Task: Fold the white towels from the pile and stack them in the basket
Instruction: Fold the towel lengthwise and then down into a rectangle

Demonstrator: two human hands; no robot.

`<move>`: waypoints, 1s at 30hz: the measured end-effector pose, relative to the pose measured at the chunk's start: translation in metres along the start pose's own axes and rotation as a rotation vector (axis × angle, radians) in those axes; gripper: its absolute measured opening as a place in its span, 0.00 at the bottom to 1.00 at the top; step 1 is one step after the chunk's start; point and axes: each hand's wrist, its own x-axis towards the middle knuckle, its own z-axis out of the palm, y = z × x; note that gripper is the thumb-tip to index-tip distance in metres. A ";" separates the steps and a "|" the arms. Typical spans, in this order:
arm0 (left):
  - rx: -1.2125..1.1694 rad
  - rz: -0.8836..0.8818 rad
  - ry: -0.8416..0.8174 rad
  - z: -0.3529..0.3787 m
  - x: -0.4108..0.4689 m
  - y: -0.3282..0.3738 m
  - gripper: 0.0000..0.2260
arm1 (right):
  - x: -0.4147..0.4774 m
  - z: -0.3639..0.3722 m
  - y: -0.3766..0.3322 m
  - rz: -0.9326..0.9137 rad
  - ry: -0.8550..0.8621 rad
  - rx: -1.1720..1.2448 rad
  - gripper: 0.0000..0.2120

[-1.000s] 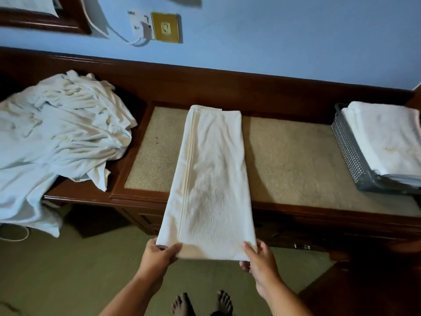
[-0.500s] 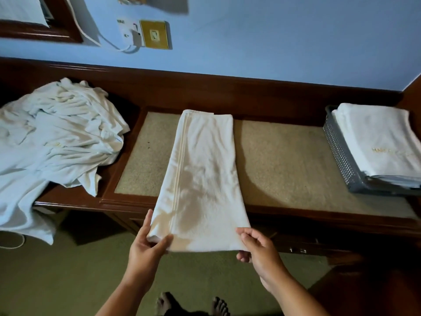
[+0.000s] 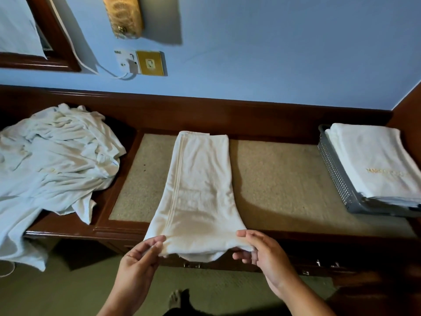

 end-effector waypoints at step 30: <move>0.704 -0.276 0.024 0.076 0.261 0.123 0.04 | 0.230 0.025 -0.103 -0.149 0.318 -0.739 0.08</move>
